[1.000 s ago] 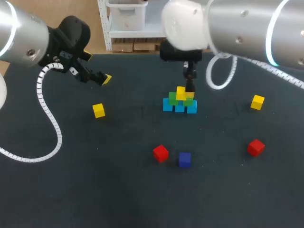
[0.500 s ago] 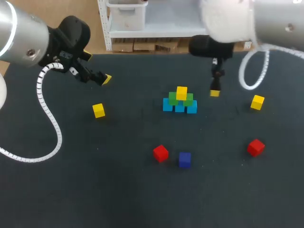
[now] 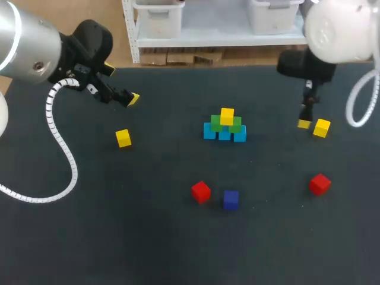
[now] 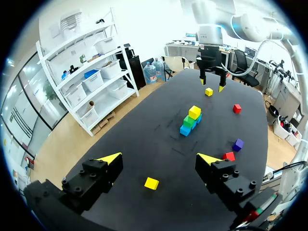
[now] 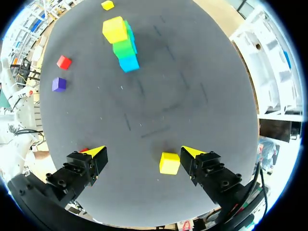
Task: Place the blue cubes, place green cubes on the blue cubes, place the yellow cubes on the green cubes, then place the red cubes on the yellow cubes, and place purple cube on the red cubes.
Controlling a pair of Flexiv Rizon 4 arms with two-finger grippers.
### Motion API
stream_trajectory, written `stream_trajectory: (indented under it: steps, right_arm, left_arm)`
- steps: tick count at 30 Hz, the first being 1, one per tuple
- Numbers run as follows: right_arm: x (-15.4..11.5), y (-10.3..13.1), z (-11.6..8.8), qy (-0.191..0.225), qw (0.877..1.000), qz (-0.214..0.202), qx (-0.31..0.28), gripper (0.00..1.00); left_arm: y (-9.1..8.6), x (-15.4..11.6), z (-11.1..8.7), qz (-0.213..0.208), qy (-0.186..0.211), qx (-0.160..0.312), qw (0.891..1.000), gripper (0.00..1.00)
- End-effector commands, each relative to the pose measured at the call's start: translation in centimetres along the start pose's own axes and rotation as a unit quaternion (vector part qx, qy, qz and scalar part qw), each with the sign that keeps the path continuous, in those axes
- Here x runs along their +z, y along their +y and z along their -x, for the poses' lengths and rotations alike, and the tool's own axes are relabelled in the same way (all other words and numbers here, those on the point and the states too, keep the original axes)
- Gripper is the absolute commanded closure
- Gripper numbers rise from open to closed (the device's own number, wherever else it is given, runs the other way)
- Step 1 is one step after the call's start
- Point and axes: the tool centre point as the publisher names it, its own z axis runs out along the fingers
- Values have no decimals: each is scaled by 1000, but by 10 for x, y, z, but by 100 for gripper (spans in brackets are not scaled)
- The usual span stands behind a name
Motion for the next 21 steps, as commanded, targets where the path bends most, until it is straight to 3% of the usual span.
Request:
stream_trajectory:
  steps: [1, 9, 21]
  right_arm:
    - [8, -4, -15, -25, 1000, -3, 10, 0]
    - [23, -25, -34, -8, 999, -1, 44, 0]
    - [40, -37, -39, 4, 999, 19, 45, 0]
  left_arm:
    - [1, -1, -1, -2, -2, 1, 1000, 0]
    - [1, -1, -1, -2, -2, 1, 1000, 0]
    - [1, -1, -1, -2, -2, 1, 1000, 0]
